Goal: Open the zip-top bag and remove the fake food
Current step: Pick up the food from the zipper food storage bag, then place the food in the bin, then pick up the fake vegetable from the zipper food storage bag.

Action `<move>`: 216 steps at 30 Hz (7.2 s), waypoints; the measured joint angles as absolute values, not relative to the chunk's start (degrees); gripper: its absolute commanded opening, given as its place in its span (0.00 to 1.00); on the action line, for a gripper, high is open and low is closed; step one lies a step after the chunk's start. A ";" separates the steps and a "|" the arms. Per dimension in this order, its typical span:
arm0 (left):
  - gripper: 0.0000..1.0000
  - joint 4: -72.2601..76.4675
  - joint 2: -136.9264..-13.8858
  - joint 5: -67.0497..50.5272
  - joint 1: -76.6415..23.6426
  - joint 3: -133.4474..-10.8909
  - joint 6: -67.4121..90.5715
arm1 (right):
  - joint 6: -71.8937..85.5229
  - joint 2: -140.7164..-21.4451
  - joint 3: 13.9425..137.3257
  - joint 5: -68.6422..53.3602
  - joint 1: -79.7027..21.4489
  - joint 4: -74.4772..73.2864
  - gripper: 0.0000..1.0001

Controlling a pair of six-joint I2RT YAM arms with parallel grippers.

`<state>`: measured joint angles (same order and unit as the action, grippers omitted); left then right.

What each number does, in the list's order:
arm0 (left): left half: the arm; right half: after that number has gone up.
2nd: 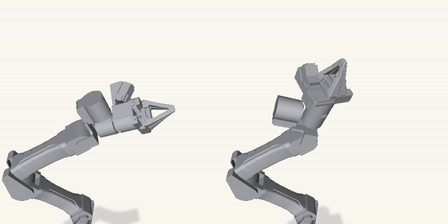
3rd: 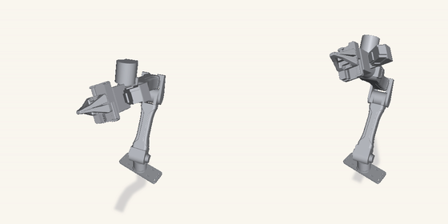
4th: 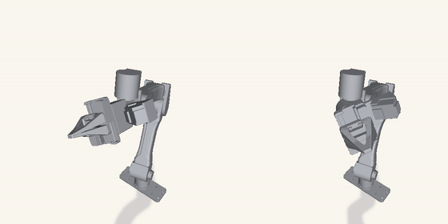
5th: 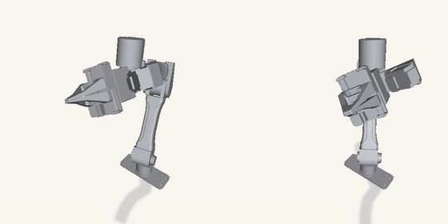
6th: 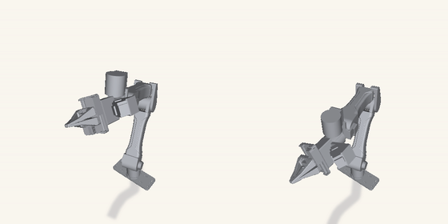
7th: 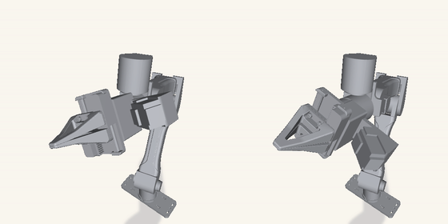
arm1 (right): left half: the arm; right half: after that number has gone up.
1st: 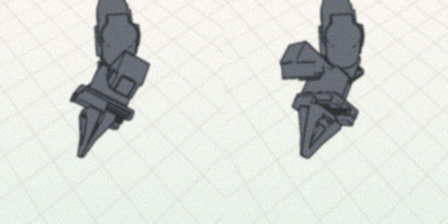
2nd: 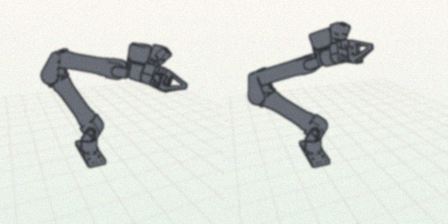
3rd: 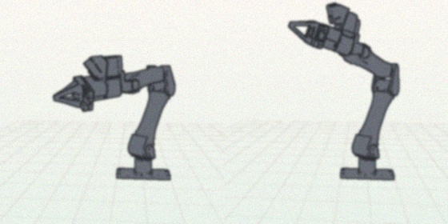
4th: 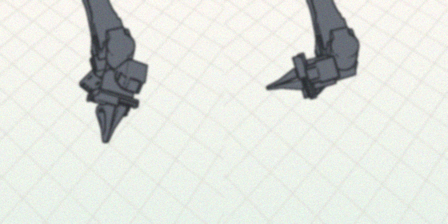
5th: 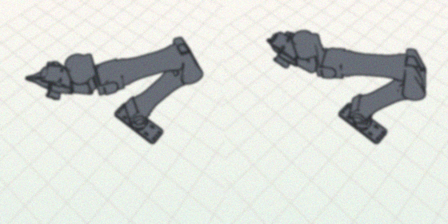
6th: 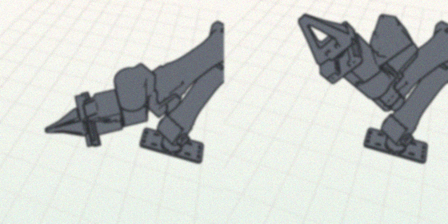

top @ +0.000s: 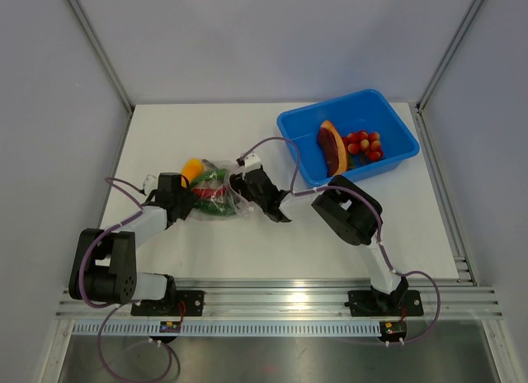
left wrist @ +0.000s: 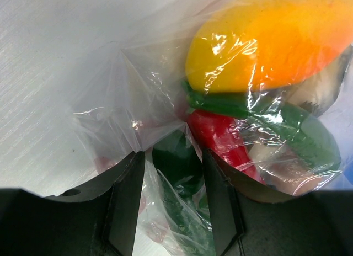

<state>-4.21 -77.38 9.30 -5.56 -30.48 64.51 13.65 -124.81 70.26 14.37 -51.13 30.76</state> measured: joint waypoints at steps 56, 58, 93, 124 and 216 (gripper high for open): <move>0.92 -20.21 -95.88 8.40 -9.39 -61.43 62.96 | 13.54 -122.10 65.21 13.91 -51.24 37.85 0.84; 0.92 -20.75 -96.14 7.90 -9.76 -61.78 62.22 | 13.54 -122.10 65.21 13.91 -51.24 37.98 0.84; 0.82 -19.59 -96.84 3.46 -11.31 -58.48 59.92 | 14.35 -122.87 67.29 19.68 -51.27 33.56 0.68; 0.79 -16.82 -95.79 2.52 -7.03 -53.60 66.11 | 14.41 -117.91 69.32 16.58 -50.98 22.28 0.47; 0.64 -18.57 -67.16 15.64 -5.13 -28.45 78.06 | 29.43 -91.26 59.99 -0.10 -35.48 -0.89 0.57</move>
